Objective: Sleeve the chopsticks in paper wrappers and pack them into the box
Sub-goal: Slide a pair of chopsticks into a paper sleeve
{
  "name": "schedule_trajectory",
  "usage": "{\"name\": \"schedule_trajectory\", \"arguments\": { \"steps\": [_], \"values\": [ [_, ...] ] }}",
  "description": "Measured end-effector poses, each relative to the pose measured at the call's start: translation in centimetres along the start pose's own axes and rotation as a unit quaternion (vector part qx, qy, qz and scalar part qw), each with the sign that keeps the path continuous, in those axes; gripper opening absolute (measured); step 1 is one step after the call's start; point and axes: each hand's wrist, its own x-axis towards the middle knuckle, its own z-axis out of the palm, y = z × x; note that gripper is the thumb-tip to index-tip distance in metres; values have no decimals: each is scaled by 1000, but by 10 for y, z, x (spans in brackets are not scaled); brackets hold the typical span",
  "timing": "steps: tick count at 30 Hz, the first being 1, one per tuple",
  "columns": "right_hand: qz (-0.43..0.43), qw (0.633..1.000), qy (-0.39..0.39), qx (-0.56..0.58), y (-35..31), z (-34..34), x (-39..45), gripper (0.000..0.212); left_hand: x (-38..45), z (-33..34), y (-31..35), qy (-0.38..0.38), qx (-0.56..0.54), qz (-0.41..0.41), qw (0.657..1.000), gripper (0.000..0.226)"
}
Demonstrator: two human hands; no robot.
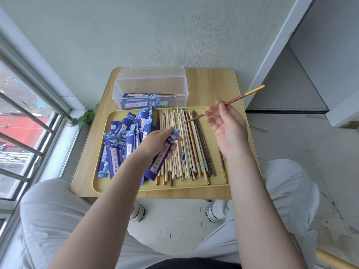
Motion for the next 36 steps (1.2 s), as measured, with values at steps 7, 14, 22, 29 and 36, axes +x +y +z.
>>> {"name": "schedule_trajectory", "arguments": {
  "steps": [7,14,22,29,36],
  "values": [
    [23,987,105,-117,12,-12,4,28,-5,-15,-14,-138,67,-72,986,47],
    [26,961,126,-245,25,-13,1,30,-6,-11,-12,-185,105,-81,974,48],
    [53,928,61,-365,39,6,-7,51,-3,5,-7,-157,62,-76,983,42],
    [75,902,-15,-424,44,17,-13,90,-3,17,-8,-125,0,-72,990,33],
    [97,904,-14,-416,37,13,-10,106,-1,14,-12,-137,37,-85,986,34]
  ]
}}
